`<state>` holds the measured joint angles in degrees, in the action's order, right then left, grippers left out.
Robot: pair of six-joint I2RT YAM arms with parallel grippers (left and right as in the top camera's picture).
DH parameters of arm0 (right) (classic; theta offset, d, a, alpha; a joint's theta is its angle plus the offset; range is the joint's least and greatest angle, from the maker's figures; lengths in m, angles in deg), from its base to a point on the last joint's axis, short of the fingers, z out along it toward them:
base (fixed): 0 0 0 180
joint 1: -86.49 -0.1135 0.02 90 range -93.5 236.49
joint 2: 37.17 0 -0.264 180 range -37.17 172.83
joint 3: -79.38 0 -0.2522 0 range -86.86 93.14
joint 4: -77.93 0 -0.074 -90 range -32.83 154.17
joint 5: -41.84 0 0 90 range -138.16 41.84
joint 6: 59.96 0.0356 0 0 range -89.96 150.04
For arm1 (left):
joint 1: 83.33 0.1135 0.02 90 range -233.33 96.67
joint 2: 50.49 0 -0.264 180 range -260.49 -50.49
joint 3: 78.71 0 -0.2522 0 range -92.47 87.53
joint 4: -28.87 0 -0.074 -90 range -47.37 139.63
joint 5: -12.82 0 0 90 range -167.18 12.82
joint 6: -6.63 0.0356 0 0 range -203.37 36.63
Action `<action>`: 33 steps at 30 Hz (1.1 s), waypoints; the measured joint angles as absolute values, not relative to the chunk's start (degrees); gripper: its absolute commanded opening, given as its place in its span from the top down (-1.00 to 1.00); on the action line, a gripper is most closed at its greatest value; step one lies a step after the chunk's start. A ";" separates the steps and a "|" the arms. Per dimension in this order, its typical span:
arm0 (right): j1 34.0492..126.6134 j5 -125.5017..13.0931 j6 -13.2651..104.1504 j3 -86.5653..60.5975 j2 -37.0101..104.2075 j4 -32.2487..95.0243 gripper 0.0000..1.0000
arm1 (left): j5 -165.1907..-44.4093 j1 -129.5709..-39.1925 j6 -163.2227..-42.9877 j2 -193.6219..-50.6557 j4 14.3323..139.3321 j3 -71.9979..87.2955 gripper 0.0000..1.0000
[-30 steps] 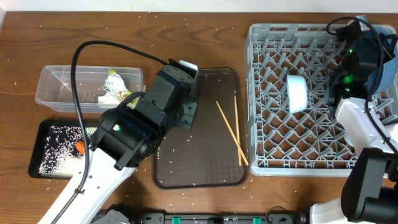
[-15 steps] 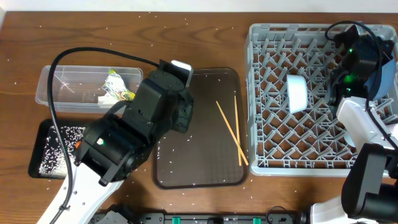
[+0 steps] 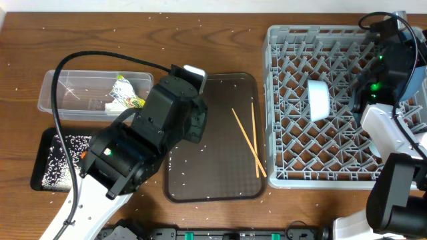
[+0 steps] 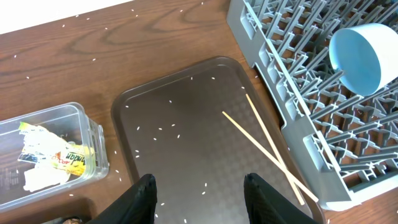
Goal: Sort waste into correct bins and load items into the dishwasher rack
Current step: 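Lower the plate upright into the rack's right side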
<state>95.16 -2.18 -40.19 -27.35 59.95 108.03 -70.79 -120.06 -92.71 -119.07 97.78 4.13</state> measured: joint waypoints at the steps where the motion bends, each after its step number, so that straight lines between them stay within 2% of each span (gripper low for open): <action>1: 95.10 -2.03 -40.02 -27.35 59.95 108.05 -0.98 | -70.79 -120.06 -92.71 -119.07 97.87 4.13 0.07; 10: 92.71 -1.22 -39.91 -27.35 59.95 103.46 -0.98 | -70.79 -120.06 -92.71 -119.07 99.47 4.13 0.07; 19: 90.59 -4.76 -41.99 -27.35 59.95 88.77 -0.98 | -70.79 -120.06 -92.71 -119.07 99.36 4.13 0.07; 28: 89.68 -4.74 -33.33 -27.35 59.95 90.52 -0.99 | -70.79 -120.06 -92.71 -119.07 99.38 4.13 0.07; 29: 88.93 -4.55 -32.26 -27.35 59.88 90.61 -0.98 | -70.79 -120.06 -92.71 -119.07 99.38 4.13 0.06; 30: 88.47 -4.44 -31.73 -27.35 59.84 90.57 -0.98 | -70.79 -120.06 -92.71 -119.07 99.36 4.13 -0.05; 33: 84.93 -4.41 -28.02 -27.35 58.85 90.35 -0.99 | -70.81 -120.06 -92.69 -119.07 99.38 4.13 -0.10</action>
<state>84.93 -4.41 -28.02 -27.35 58.85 90.35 -70.81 -120.06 -92.69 -119.07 99.38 4.13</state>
